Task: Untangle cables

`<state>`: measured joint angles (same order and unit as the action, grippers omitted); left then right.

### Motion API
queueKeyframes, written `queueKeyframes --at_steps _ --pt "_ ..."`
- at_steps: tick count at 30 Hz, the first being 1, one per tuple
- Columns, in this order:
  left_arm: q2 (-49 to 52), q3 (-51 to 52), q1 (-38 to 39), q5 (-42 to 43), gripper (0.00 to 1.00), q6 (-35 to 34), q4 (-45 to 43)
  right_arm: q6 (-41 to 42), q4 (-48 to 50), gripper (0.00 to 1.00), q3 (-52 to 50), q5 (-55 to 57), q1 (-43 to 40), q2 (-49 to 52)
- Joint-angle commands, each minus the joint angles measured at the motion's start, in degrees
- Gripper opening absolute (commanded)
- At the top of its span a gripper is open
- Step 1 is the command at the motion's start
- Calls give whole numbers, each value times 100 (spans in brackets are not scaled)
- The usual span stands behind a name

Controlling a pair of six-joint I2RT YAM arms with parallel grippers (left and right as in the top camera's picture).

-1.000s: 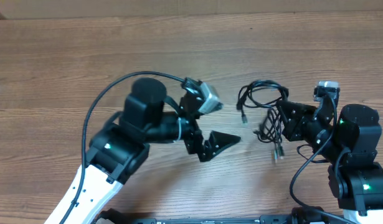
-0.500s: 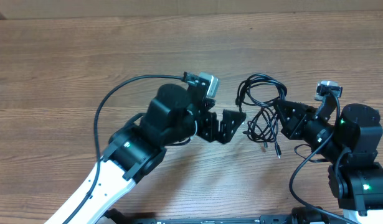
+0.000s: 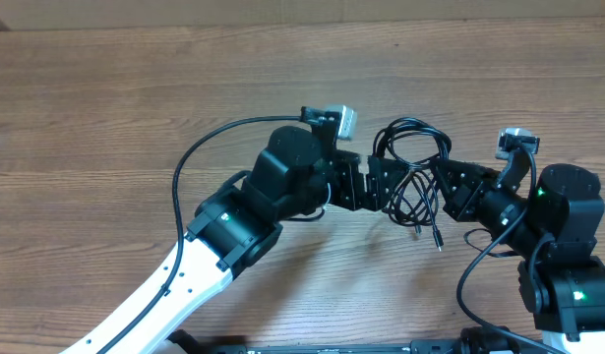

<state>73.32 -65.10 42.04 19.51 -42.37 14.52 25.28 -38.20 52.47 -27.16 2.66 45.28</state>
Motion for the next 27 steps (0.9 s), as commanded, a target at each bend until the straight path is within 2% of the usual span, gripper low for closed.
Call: queueKeyframes --at_steps 1,4,6,10,12,14,21,27 --pt "22 -142 48 918 100 -223 -236 2 37 4 129 52 -15 -26" --pt "24 -142 48 1099 100 -225 -181 2 33 4 127 50 -15 -26" --pt "24 -142 48 1023 100 -507 -214 2 -15 3 127 50 -15 -26" --pt "57 -142 55 673 77 -1067 -192 4 -11 4 127 48 -15 -26" --pt "114 -142 55 415 74 -1272 -144 7 -9 4 129 4 -15 -26" --pt "190 -142 55 286 74 -1423 -120 11 -11 4 129 4 -15 -26" --pt "531 -142 55 278 86 -1578 -90 4 -4 4 127 9 -15 -26" --pt "610 -142 55 234 87 -1827 -133 7 -4 4 129 7 -15 -26"
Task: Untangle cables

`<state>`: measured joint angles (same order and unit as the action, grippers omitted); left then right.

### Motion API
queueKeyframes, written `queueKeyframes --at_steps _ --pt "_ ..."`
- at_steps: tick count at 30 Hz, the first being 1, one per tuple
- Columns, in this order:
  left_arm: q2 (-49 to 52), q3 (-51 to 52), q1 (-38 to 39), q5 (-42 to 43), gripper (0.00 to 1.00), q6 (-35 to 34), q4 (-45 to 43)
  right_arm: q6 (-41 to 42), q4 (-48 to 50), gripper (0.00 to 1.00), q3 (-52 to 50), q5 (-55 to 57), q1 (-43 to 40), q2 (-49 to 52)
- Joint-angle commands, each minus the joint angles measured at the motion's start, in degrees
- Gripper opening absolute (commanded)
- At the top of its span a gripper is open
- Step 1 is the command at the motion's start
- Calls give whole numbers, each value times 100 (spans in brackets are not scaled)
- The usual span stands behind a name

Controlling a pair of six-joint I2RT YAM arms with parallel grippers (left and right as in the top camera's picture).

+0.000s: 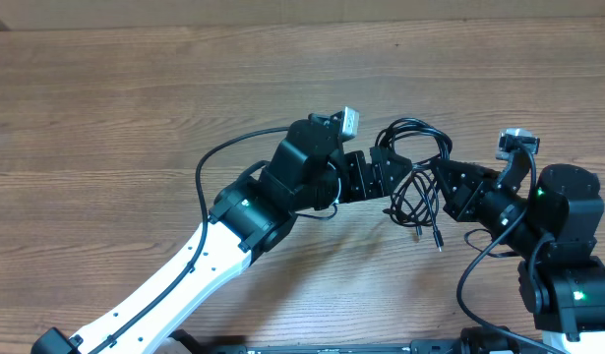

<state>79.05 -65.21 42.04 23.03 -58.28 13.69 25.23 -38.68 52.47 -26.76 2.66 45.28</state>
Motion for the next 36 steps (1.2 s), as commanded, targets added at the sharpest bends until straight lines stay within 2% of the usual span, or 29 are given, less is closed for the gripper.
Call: queueKeyframes --at_steps 1,15,32,34,36 --pt "37 -131 55 -118 87 -264 -61 11 42 4 129 -33 -15 -26" --pt "37 -131 195 -105 91 -903 -87 11 -33 4 129 -35 -15 -26" --pt "181 -131 225 -678 90 -1102 -46 7 -87 4 129 -577 -11 -26" --pt "291 -131 225 -669 86 -1121 -48 7 -90 4 129 -621 -11 -26" --pt "409 -131 225 -645 76 -1207 -55 4 -94 4 127 -667 -11 -26"
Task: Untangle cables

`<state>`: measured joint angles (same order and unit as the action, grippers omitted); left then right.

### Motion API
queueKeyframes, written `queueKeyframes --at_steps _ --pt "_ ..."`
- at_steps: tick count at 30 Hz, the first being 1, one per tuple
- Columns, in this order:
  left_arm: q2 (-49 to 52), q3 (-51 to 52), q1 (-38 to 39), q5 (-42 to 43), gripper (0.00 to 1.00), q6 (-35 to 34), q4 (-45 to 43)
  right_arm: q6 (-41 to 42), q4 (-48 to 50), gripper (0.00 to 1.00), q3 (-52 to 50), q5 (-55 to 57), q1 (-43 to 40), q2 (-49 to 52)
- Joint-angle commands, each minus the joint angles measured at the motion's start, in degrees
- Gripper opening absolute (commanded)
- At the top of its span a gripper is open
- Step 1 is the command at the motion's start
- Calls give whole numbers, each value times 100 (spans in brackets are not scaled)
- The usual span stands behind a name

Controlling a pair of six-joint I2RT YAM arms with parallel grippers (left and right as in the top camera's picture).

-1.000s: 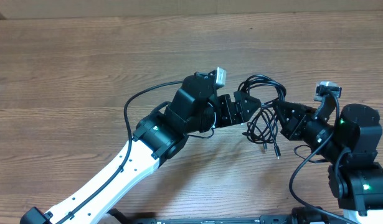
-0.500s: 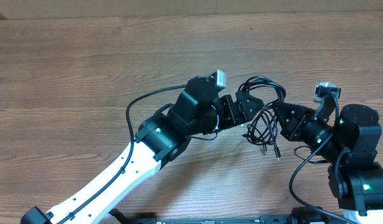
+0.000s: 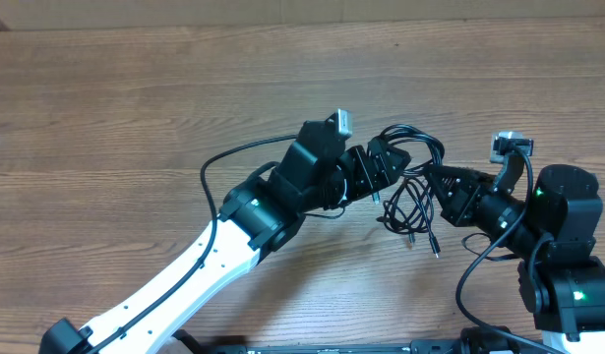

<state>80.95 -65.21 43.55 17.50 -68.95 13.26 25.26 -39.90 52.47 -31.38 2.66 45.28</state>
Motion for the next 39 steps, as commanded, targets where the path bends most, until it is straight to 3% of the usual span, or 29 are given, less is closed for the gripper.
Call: queueKeyframes --at_steps 1,4,11,19,22,28,32,39 --pt "269 -131 74 -66 73 -234 -9 2 26 3 129 -205 -11 -26" --pt "317 -131 74 42 67 -393 -50 2 -7 4 129 -199 -11 -26" --pt "317 -131 74 48 40 -387 -66 2 -11 4 127 -199 -11 -26" --pt "317 -131 74 52 20 -387 -66 2 -11 4 129 -199 -11 -26" --pt "317 -131 76 57 5 -387 -66 2 -24 4 129 -197 -11 -26" --pt "315 -131 74 52 4 -179 -61 -17 -44 4 129 -175 -11 -26" --pt "315 -131 74 52 4 271 -61 -17 -50 25 129 -175 -11 -26" --pt "313 -131 74 52 4 1495 -61 -26 -50 49 127 -168 -11 -26"
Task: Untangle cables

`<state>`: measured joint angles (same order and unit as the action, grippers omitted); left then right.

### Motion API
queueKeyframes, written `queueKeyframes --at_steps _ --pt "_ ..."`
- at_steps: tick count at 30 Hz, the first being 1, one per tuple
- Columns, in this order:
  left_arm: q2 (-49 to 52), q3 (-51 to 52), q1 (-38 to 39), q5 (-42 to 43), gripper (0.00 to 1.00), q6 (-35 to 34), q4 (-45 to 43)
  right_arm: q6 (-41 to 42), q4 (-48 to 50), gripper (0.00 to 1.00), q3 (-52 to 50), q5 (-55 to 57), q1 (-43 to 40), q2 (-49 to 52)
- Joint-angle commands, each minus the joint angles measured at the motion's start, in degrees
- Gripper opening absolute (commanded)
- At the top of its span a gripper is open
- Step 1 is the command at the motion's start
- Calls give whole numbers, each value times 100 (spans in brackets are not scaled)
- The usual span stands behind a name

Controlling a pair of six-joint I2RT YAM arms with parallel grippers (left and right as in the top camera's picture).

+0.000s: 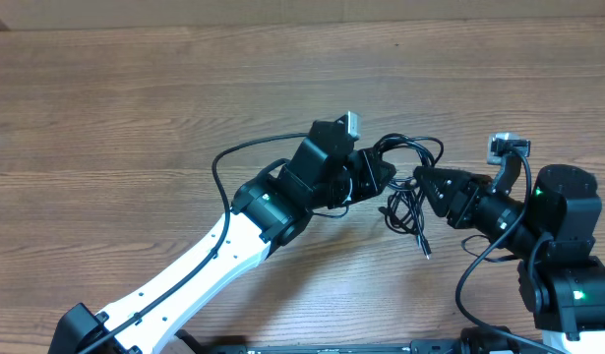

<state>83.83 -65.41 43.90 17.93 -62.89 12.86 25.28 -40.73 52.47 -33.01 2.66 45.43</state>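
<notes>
A tangle of thin black cables [410, 202] hangs between the two arms over the wooden table [135, 108]. Its upper loops [417, 147] sit beside my left gripper [386, 169], which reaches in from the left and looks shut on a loop of the bundle. My right gripper [418, 180] points in from the right and appears shut on a strand at the tangle's middle. Loose cable ends with a plug [426, 254] trail down toward the table's front. The fingertips of both grippers are partly hidden by cable.
The left arm's own black lead [223, 157] arcs over the table to its wrist camera [351, 122]. The right arm's base [568, 246] stands at the right edge. A pale wall edge [282, 15] runs along the back.
Both grippers have moved closer together, the left one slightly to the right. The cable tangle is drawn tighter and narrower, its loose ends hanging more to the left.
At first the left gripper stood at the tangle's left edge and the right gripper held its right side. Then the left arm was further right and rotated, its gripper in the upper loops. By now the bundle is lifted and bunched between both grippers.
</notes>
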Motion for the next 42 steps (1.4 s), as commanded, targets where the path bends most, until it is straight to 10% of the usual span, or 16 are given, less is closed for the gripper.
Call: queueKeyframes --at_steps 1,15,32,42 --pt "24 -111 39 7 4 1121 -7 -131 35 52 129 -9 -11 -42" --pt "-61 -120 39 -33 4 3115 896 -2855 4 53 129 -15 -11 -42" --pt "-339 -380 44 704 4 3611 778 -4509 -474 50 122 -868 -11 20" --pt "-339 -380 44 715 4 3567 669 -4507 -625 10 122 -1016 -11 136"
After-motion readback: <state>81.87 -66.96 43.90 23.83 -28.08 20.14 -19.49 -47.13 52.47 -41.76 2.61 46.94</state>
